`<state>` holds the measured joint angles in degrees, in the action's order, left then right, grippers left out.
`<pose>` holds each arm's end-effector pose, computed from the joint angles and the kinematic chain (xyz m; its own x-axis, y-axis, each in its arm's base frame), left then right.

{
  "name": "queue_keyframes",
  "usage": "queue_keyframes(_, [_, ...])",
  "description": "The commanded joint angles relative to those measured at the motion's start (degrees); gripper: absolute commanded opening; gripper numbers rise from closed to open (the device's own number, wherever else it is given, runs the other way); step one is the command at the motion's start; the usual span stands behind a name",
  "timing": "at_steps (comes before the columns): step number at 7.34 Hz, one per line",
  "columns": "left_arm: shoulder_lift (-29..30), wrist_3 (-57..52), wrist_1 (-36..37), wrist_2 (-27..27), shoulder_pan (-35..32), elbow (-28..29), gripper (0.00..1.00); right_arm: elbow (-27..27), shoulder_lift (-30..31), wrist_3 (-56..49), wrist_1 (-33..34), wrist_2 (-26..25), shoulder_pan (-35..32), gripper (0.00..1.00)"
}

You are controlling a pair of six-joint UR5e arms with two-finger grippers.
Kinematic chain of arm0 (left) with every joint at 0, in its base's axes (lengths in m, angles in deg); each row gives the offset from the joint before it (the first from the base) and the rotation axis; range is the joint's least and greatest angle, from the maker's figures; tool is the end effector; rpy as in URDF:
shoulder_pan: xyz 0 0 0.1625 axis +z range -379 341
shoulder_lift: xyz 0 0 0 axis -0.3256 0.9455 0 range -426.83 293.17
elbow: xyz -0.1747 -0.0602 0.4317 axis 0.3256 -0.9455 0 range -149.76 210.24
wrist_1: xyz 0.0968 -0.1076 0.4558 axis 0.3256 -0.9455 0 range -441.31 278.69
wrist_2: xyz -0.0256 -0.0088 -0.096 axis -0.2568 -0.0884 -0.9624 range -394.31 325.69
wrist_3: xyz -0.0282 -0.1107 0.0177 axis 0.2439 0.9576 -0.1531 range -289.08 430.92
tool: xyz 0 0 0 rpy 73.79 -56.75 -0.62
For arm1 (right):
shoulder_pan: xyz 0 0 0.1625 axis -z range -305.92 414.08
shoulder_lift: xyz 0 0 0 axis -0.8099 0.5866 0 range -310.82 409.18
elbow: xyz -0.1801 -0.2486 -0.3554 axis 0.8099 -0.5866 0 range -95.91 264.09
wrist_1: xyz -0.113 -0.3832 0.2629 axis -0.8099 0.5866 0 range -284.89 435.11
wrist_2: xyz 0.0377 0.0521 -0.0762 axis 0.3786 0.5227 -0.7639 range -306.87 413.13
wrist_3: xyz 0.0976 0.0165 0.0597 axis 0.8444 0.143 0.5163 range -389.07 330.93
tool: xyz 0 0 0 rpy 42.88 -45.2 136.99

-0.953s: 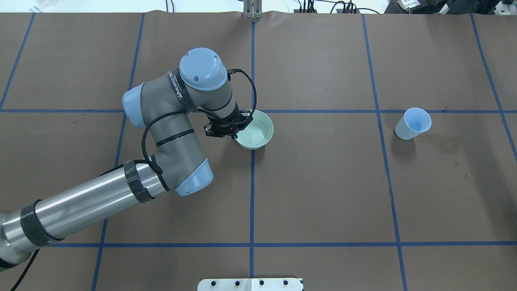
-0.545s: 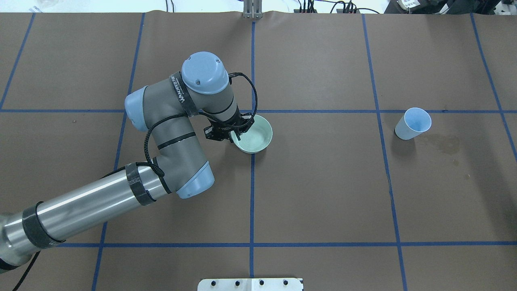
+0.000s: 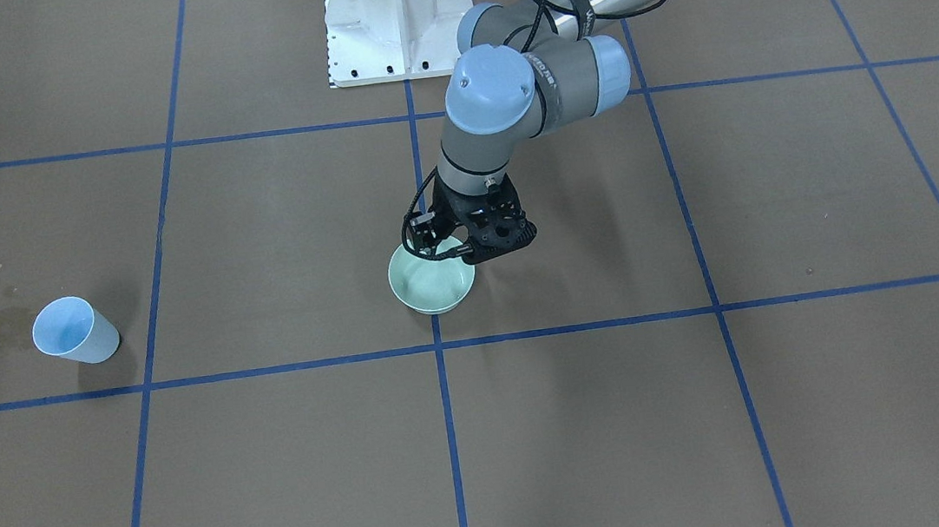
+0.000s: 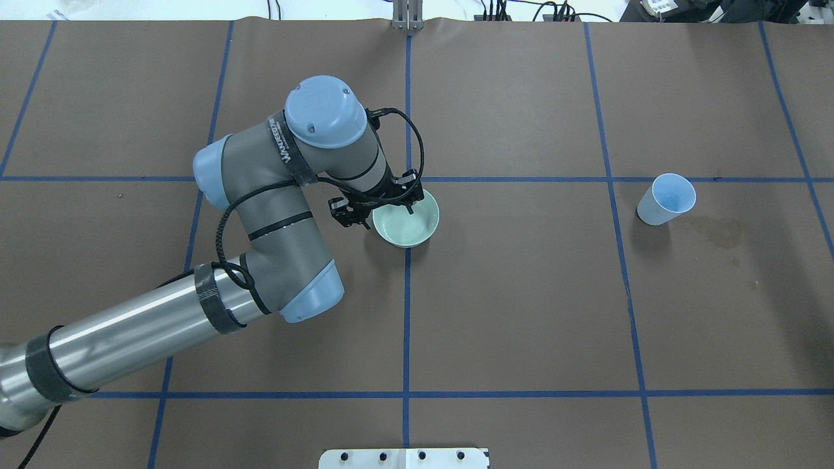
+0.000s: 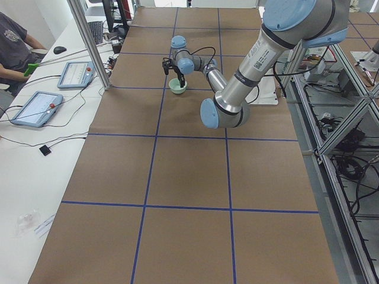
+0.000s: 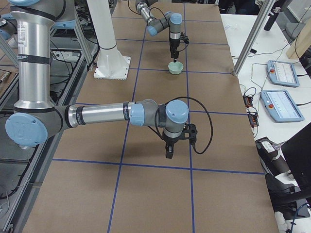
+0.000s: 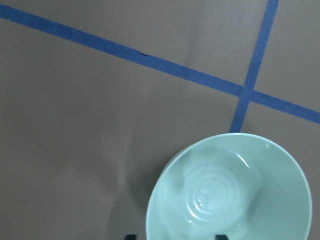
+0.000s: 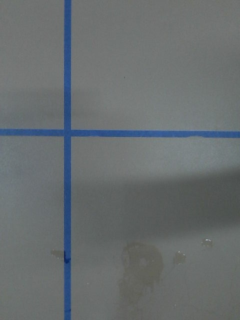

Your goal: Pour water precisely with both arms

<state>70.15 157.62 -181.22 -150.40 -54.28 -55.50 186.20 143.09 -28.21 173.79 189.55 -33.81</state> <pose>0.6249 -0.5431 0.1551 0.5082 -0.2959 -0.8088 0.2044 0.9537 -0.2206 0.0303 -0.5231 0.6461 0.6896 -0.0042 0.7242 0.0264 0.9995 -0.0194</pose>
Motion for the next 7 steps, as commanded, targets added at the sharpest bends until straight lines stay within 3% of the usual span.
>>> queue_keyframes(1, [-8.86, -1.42, 8.55, -3.25, -5.74, -16.48, 0.99, 2.11, -0.4, -0.07, -0.07, 0.26, 0.0, 1.0])
queue_keyframes(2, [-20.06, -11.88, 8.68, -3.26, -7.51, -25.96, 0.99, 2.83, -0.4, 0.1, -0.16, 1.48, 0.0, 1.0])
queue_keyframes(3, [-30.01, -25.21, 8.51, -3.26, -9.62, -30.93, 1.0, 3.27, 0.29, -0.07, -4.25, 4.27, 0.52, 1.0])
queue_keyframes(5, [-34.4, -29.39, 8.42, -3.17, -12.71, -31.16, 1.0, 3.8, 5.81, 2.2, -26.15, 6.68, 7.07, 1.0])
queue_keyframes(6, [-34.33, -28.87, 8.33, -2.91, -12.63, -30.81, 1.0, 3.45, 5.14, 11.0, -34.7, 6.15, 12.86, 1.0])
queue_keyframes(7, [-34.15, -28.78, 8.33, -2.91, -12.54, -30.63, 1.0, 2.49, 3.74, 16.92, -45.75, 2.32, 18.4, 1.0])
